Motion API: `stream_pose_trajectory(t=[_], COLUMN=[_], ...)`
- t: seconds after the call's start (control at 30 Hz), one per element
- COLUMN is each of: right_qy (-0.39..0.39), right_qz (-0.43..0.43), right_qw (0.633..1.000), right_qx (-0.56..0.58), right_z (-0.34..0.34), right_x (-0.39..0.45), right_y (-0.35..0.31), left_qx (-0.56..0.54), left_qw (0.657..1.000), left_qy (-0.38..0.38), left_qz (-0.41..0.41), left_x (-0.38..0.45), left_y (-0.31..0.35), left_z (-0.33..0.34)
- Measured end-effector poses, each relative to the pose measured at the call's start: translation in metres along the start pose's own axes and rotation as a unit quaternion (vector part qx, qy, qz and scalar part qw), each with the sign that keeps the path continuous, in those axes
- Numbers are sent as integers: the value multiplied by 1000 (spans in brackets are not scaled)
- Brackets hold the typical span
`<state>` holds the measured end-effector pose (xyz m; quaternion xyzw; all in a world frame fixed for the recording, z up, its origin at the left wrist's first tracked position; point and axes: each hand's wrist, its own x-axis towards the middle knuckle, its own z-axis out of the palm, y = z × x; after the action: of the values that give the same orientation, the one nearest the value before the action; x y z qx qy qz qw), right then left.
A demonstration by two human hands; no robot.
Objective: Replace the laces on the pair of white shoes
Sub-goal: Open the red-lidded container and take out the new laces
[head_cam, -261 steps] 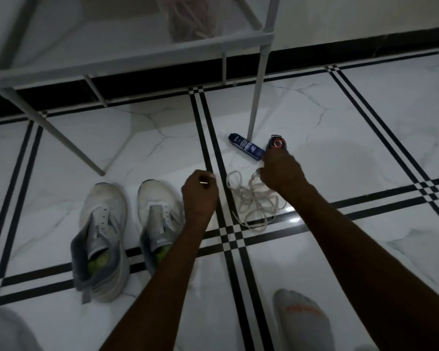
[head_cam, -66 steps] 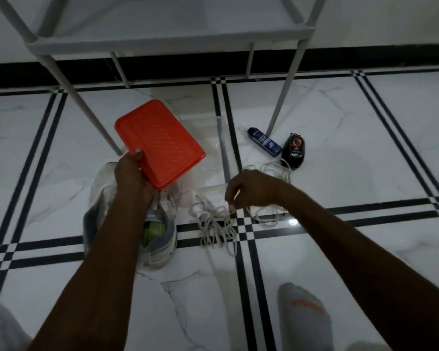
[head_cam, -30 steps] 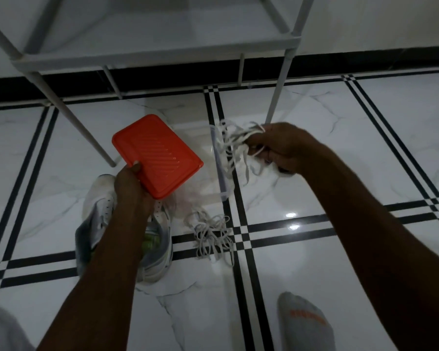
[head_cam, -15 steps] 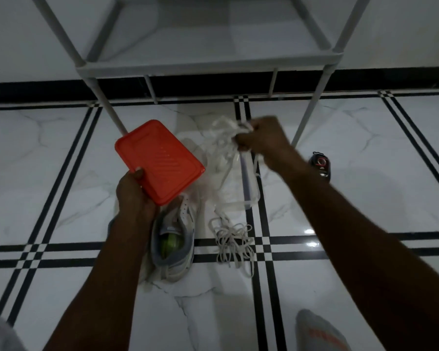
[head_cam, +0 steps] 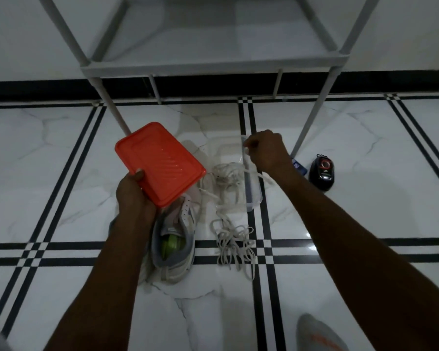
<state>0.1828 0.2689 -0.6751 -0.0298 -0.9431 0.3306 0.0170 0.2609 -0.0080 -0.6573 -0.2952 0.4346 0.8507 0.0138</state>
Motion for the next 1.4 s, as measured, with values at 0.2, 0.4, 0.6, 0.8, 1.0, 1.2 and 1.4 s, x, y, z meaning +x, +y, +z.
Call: stream_pose_trajectory(t=[0.2, 0.4, 0.6, 0.8, 1.0, 1.2, 1.4], right_qy=[-205, -85, 1, -63, -181, -165, -64], right_qz=[89, 49, 22, 78, -14, -47, -29], right_qw=[975, 992, 987, 989, 982, 983, 997], right_qx=[-19, -77, -161, -110, 45, -58, 32], right_z=[6, 6, 2, 38, 54, 75, 58], right_x=[-24, -22, -2, -2, -17, -26, -19], right_y=[30, 28, -2, 1, -32, -35, -31], left_qx=[9, 16, 5, 13, 16, 10, 12], left_qw=[1000, 1000, 1000, 1000, 1000, 1000, 999], left_qy=[-3, 7, 5, 0, 3, 7, -5], left_qz=[-2, -8, -2, 7, 6, 23, 30], left_x=[-2, 2, 2, 0, -2, -3, -5], left_y=[1, -4, -3, -1, -2, 1, 2], left_z=[7, 5, 1, -3, -5, -9, -10])
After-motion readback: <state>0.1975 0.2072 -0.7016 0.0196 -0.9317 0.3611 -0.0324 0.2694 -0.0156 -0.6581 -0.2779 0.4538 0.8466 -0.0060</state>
